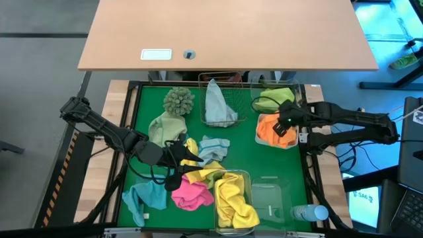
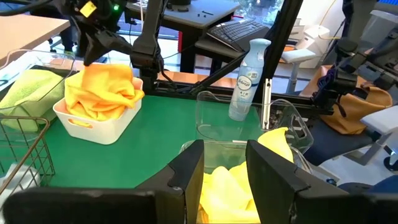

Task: Sort microfiber towel by color & place in baskets
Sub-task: Put the orange microfiber towel into the white bin, then put the yellow microfiber towel into the bottom left transparent bin

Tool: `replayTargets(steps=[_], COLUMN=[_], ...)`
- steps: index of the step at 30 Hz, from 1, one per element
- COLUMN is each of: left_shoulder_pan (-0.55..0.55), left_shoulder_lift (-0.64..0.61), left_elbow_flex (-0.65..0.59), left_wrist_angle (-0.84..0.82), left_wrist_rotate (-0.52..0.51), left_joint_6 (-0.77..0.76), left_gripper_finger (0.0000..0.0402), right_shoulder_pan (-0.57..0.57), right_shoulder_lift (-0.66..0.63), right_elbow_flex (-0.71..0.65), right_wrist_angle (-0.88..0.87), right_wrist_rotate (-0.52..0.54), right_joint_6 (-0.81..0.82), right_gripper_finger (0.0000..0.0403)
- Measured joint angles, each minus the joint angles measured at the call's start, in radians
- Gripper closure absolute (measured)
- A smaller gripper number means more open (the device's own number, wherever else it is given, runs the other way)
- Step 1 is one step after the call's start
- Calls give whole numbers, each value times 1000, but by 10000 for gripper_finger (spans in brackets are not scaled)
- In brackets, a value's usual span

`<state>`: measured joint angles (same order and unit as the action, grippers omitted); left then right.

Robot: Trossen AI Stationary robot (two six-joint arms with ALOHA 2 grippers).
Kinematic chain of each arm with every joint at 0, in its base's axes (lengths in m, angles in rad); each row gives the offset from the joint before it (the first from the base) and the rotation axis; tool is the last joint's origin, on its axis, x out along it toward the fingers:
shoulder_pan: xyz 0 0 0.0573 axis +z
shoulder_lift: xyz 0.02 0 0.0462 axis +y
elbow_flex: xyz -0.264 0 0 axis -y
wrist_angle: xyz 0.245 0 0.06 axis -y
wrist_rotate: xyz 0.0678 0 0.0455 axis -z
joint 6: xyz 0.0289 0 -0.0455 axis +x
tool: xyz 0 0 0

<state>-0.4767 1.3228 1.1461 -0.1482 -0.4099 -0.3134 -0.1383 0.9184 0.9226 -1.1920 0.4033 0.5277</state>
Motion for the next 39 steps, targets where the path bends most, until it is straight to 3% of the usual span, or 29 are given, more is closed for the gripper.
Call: replayTargets(steps=[13,22,28,34,39], left_shoulder_pan=[0,-5,-11,-4,11], left_shoulder_lift=[0,14,55,117,185], left_elbow_flex=[0,0,0,0,0], left_wrist_angle=[0,-10,-157,-342,-453], left_wrist_rotate=[6,81,76,-23,-27], left_joint_6=[0,-11,-78,-220,-294], left_gripper_finger=[288,288,288,288,288], right_shoulder_pan=[0,0,0,0,0], right_shoulder_lift=[9,6,6,6,6], right_elbow_flex=[0,0,0,0,0], right_wrist_angle=[-56,-1,2,23,23], right_wrist_rotate=[-16,-164,-187,-188,-188], right_joint_6=[44,13,13,13,13], right_gripper_finger=[253,253,253,253,253])
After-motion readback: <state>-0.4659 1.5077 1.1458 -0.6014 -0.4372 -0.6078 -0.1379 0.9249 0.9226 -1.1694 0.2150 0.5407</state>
